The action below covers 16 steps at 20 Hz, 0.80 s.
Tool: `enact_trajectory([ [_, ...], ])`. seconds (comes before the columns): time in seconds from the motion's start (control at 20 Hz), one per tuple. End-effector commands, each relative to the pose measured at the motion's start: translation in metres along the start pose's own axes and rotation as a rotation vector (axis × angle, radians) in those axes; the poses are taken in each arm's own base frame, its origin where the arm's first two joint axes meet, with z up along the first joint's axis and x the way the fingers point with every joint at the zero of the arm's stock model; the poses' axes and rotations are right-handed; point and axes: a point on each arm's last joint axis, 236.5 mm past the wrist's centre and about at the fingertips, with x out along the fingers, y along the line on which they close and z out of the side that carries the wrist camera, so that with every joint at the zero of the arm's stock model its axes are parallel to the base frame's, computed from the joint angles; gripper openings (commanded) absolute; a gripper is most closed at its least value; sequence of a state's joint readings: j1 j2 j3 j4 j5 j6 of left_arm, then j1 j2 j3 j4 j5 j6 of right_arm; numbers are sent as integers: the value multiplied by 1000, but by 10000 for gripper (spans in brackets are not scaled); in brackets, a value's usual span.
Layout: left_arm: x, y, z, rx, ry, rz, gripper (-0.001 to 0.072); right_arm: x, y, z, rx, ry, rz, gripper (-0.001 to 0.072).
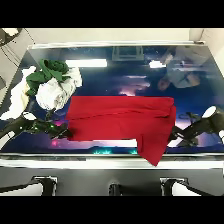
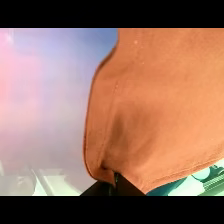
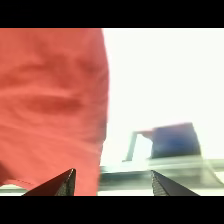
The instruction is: Fold the shirts.
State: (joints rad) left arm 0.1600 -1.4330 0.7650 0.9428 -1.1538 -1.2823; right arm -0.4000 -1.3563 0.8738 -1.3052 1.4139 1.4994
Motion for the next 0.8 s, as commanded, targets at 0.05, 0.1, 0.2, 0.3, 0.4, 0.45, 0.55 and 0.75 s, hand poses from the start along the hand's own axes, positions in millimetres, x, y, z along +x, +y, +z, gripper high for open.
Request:
enact_trajectory([
  [0.05,0,1,5,10,-21,10,29,40,19,-5,45,-37,127,564],
  [0.1,1,1,5,10,-21,10,29,44,25,-4,58,-49,162,558],
  [0.2,0,1,5,10,-22,10,29,49,31,2,78,-80,196,409],
  [0.3,-3,-1,8,26,-31,9,28,44,32,11,80,-114,196,63],
  [0.4,-20,-14,23,108,-74,5,26,21,39,25,2,-178,198,63],
  [0.45,-35,-24,35,144,-114,4,26,0,45,36,-32,-230,199,63],
  [0.55,-74,-50,67,219,-234,7,24,-55,61,66,-80,-384,211,62],
  [0.75,-129,-83,144,241,-422,3,23,-144,94,131,-93,-634,253,61],
])
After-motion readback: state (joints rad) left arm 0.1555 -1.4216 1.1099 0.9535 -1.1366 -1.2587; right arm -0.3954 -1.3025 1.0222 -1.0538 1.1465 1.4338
